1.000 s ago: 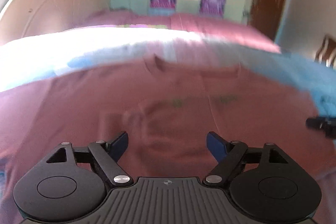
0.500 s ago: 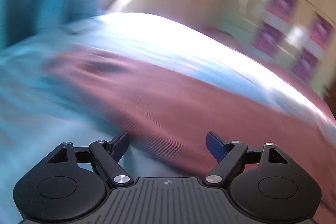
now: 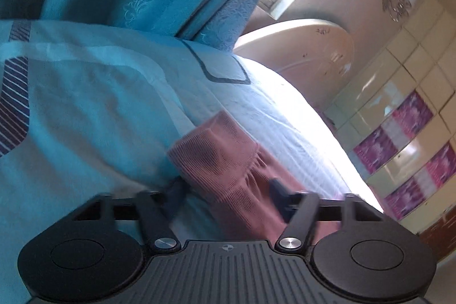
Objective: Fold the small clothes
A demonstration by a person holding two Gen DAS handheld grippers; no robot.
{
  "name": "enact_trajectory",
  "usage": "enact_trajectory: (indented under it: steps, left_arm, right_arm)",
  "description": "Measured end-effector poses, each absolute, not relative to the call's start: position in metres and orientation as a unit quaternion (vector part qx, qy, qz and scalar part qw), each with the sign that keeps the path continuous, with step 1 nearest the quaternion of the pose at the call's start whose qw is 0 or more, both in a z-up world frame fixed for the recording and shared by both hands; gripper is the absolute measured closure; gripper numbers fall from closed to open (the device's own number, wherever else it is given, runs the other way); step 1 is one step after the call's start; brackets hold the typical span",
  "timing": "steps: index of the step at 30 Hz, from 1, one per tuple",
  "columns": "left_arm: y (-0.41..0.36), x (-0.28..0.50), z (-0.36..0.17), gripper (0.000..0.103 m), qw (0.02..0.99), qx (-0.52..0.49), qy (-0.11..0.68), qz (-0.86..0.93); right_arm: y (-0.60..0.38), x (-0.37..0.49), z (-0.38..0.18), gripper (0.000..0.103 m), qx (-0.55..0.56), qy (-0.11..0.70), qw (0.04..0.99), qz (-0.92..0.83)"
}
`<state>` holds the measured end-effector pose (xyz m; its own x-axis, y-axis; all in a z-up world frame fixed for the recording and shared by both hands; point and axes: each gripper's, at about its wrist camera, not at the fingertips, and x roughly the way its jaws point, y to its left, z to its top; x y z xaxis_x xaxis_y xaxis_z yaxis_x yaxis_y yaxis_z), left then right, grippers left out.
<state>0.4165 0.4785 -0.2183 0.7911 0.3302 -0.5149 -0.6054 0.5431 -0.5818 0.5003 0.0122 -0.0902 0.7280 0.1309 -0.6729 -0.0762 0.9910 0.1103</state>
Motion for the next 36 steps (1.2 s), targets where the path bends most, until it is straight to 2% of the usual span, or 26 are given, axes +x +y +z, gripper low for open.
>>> enact_trajectory:
  steps: [2, 5, 7, 11, 19, 24, 31, 33, 34, 35, 36]
  left_arm:
    - [0.487, 0.417, -0.224, 0.074, 0.857, -0.405, 0.175, 0.267]
    - [0.493, 0.417, -0.224, 0.088, 0.855, -0.414, 0.178, 0.258]
    - [0.487, 0.42, -0.219, 0.091, 0.859, -0.406, 0.182, 0.254]
    - [0.438, 0.436, -0.187, 0.092, 0.9, -0.347, 0.181, 0.193]
    - [0.261, 0.502, -0.142, 0.092, 0.943, -0.249, 0.222, -0.014]
    - [0.139, 0.532, -0.136, 0.092, 0.945, -0.173, 0.26, -0.093]
    - [0.03, 0.573, -0.157, 0.092, 0.926, -0.098, 0.34, -0.127]
    - [0.007, 0.581, -0.171, 0.091, 0.918, -0.076, 0.363, -0.139]
    - [-0.004, 0.576, -0.172, 0.075, 0.924, -0.06, 0.353, -0.137]
    - [-0.007, 0.573, -0.171, 0.048, 0.925, -0.053, 0.347, -0.148]
    - [-0.009, 0.568, -0.164, 0.038, 0.924, -0.054, 0.342, -0.163]
  right_arm:
    - [0.007, 0.501, -0.088, 0.076, 0.039, 0.363, 0.93, 0.047]
    - [-0.005, 0.499, -0.085, 0.076, 0.044, 0.36, 0.931, 0.033]
    - [-0.015, 0.498, -0.085, 0.076, 0.053, 0.361, 0.931, 0.025]
    - [-0.034, 0.491, -0.084, 0.076, 0.064, 0.354, 0.933, 0.009]
    - [-0.074, 0.48, -0.083, 0.076, 0.097, 0.343, 0.934, -0.007]
    - [-0.112, 0.473, -0.081, 0.076, 0.152, 0.333, 0.931, -0.011]
    - [-0.155, 0.469, -0.086, 0.075, 0.212, 0.337, 0.917, 0.004]
    - [-0.162, 0.469, -0.091, 0.065, 0.225, 0.343, 0.912, 0.007]
    - [-0.166, 0.469, -0.093, 0.058, 0.233, 0.345, 0.909, 0.009]
    - [-0.168, 0.469, -0.095, 0.047, 0.24, 0.347, 0.906, 0.01]
    - [-0.168, 0.468, -0.096, 0.046, 0.247, 0.347, 0.905, 0.016]
